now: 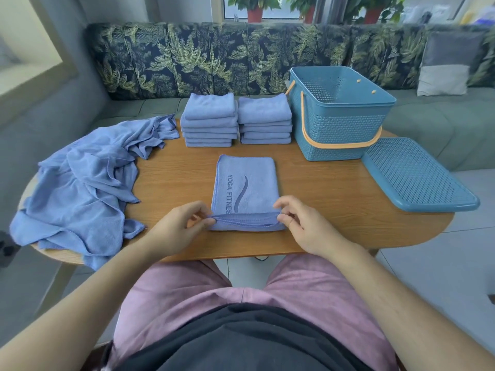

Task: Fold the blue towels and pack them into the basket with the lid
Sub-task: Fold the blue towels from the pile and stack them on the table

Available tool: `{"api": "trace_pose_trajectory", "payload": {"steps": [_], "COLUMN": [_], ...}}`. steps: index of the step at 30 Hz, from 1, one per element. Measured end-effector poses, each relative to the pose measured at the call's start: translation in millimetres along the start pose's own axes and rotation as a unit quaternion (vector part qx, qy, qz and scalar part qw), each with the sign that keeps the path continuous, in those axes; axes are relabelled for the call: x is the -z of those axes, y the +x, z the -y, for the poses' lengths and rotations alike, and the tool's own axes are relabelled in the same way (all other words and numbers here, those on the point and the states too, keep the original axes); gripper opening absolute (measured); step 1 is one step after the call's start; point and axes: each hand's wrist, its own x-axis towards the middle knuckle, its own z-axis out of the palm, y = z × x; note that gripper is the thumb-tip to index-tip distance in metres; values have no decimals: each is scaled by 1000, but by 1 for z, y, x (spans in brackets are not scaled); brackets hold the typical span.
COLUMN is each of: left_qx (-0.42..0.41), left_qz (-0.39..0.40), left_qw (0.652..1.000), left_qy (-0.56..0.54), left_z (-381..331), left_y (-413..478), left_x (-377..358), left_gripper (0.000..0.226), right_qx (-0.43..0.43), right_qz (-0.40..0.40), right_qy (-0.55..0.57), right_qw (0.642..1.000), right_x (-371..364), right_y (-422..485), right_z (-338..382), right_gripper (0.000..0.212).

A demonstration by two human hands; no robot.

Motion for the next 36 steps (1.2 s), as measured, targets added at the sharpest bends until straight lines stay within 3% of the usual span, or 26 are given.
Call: {"api": "trace_pose_trajectory", "payload": {"steps": [6, 9, 11, 14, 17, 19, 22, 27, 30, 33, 36], "left_qx": [10, 57, 94, 129, 162, 181, 214, 222, 222, 237, 159], "left_qz": [-50, -34, -26, -31, -36, -44, -59, -28, -40, -47, -36], "left_qw": [991, 993, 992, 989, 984, 980, 970, 960, 971, 969, 977], "left_qy": [-120, -95, -83, -65, -67, -70, -96, -169, -76, 51, 135], "left_z": [-22, -21, -21, -19, -11, -4, 1, 11, 24, 31, 23], "left_y": [27, 54, 71, 94, 105, 112, 125, 144, 158, 162, 156], "left_x": [17, 25, 28, 26, 23, 20, 19, 21, 13, -4, -23], "left_gripper": [7, 27, 35, 39, 39, 41, 39, 22, 28, 33, 47], "right_qx": [-32, -74, -92, -118, -123, -132, -138, -184, -179, -202, -221], "right_qz": [-55, -48, -42, 5, 32, -4, -55, -74, -70, 10, 30], "right_qy": [116, 132, 165, 230, 241, 243, 191, 108, 63, -91, -136], "right_qw": [991, 987, 981, 966, 962, 961, 970, 974, 979, 975, 965], "right_x": [14, 27, 35, 37, 30, 25, 18, 6, -3, -13, -17], "right_y": [18, 40, 54, 67, 74, 84, 105, 134, 145, 150, 149], "right_z": [23, 26, 27, 22, 7, -1, -12, -22, -28, -31, -23], "right_gripper": [26, 44, 37, 9, 31, 30, 31, 35, 30, 43, 55]}}
